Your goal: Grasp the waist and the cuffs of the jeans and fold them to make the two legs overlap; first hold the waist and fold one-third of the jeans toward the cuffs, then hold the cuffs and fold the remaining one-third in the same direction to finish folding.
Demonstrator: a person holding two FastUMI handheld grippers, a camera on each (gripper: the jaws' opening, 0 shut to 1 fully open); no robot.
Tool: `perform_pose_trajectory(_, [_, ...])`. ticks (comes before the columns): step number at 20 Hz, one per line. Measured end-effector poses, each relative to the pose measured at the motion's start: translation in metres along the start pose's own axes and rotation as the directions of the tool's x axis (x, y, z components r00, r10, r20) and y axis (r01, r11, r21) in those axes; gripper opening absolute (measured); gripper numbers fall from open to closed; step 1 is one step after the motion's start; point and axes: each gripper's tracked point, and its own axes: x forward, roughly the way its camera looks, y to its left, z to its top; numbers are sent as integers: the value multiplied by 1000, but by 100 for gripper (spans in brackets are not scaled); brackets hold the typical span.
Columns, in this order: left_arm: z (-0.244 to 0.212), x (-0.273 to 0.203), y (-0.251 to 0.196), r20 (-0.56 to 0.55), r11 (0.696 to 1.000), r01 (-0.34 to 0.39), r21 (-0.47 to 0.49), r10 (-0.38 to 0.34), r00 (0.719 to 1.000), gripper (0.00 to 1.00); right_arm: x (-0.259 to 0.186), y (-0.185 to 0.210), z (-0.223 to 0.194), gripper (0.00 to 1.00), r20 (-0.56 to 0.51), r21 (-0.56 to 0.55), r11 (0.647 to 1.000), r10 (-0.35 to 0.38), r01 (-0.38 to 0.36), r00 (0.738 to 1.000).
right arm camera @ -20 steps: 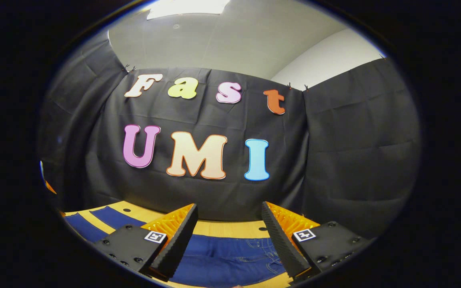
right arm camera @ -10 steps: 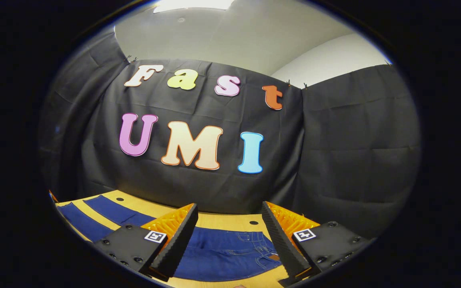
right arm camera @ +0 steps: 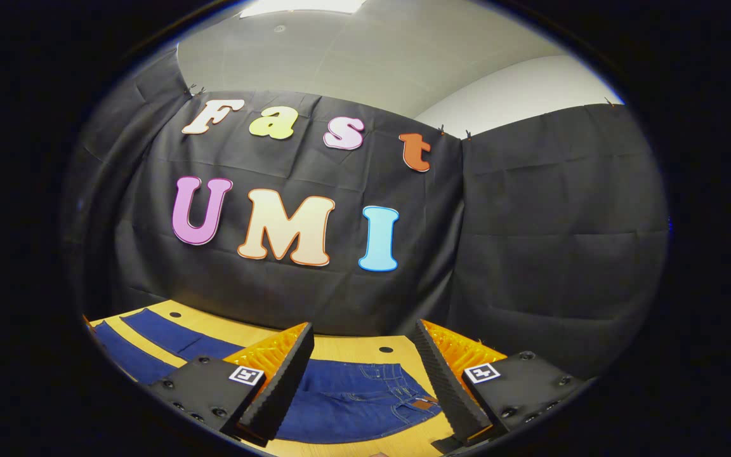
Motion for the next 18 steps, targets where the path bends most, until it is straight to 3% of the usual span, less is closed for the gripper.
perform_pose_trajectory(4, [7, 15, 14, 12, 999, -6, 53, 5, 1000, 84, -6, 0, -4, 98, -7, -19, 1000, -17, 16, 1000])
perform_pose_trajectory(6, [4, 24, 5, 0, 998, 66, 24, -66, 998, 82, -9, 0, -7, 98, -17, -25, 999, -24, 23, 1000])
perform_pose_trajectory(8, [3, 23, -6, -29, 992, 123, -2, -123, 992, 46, -11, 1, -11, 98, -28, -36, 999, -24, 23, 999])
perform_pose_trajectory(10, [4, 23, -11, -43, 991, 128, -34, -129, 991, 10, -10, 2, -17, 98, -42, -59, 998, -15, 12, 999])
perform_pose_trajectory(11, [5, 24, -9, -44, 993, 111, -50, -113, 993, 2, -9, 2, -20, 98, -49, -77, 997, -6, 2, 999])
perform_pose_trajectory(15, [6, 22, -8, -47, 992, 100, -82, -104, 993, 0, -1, -7, -47, 100, -77, -237, 969, 45, -62, 996])
perform_pose_trajectory(18, [6, 21, -8, -54, 990, 114, -77, -119, 991, 0, 7, -18, -85, 98, -132, -421, 895, 100, -147, 986])
